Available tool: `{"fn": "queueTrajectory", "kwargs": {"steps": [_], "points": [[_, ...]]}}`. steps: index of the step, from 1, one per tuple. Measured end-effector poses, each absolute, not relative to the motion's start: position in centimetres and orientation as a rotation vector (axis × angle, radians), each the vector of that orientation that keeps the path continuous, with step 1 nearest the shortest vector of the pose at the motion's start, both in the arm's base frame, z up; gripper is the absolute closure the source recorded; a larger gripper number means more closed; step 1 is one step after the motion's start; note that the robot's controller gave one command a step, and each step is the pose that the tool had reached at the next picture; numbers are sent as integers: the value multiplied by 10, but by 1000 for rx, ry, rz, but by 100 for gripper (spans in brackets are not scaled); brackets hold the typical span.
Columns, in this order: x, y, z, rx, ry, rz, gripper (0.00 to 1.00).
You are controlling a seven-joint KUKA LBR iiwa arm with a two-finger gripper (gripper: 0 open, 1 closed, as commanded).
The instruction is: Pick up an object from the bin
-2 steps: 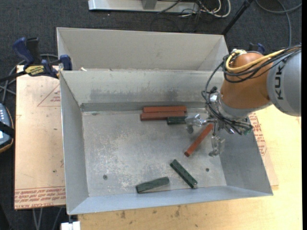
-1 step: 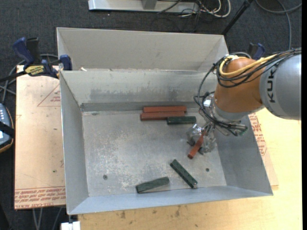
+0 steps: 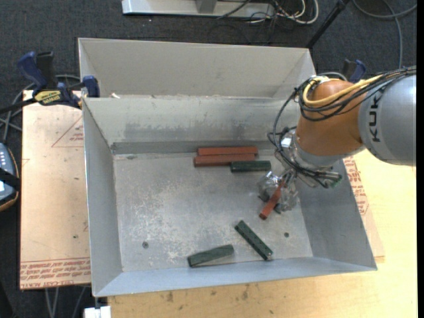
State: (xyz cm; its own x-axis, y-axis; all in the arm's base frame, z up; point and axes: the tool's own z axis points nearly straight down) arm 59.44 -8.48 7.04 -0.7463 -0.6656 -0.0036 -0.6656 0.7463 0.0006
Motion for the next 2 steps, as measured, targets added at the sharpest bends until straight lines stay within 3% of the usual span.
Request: {"fn": "queueTrajectory", "kwargs": {"steps": [1,2], "points": [[592,-84,76,-1119,2938,8,100],[592,-84,97,-1118,2940,7,100]]}}
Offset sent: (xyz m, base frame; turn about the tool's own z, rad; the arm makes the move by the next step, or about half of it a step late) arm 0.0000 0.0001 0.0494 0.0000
